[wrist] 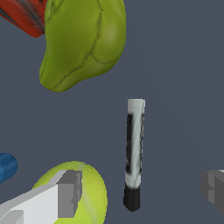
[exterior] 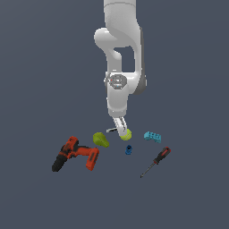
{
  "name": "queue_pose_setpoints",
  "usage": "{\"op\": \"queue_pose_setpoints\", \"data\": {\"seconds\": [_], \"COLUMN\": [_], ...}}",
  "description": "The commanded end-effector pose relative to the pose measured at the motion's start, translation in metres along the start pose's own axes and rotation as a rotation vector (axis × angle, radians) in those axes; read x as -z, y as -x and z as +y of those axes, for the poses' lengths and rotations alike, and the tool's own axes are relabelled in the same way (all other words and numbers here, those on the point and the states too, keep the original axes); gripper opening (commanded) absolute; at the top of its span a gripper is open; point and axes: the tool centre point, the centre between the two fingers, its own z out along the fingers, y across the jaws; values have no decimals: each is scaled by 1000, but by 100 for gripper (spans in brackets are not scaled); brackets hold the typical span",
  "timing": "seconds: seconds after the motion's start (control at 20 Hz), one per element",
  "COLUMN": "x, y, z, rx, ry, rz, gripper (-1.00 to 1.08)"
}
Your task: Pick up a designated object from a clutter of objects.
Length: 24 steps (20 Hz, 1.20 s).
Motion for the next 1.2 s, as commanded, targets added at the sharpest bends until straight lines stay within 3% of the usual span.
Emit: {"op": "queue_pose_setpoints", "data": {"seconds": [0.0, 0.5, 1.15], "x": [-3, -9, -54], "y": [0, 0, 1], "z": [2, 4, 5], "rx": [-25, -38, -42], "ry": [0, -1, 0], "rz": [1, 2, 2], "gripper": [100, 100, 100]}}
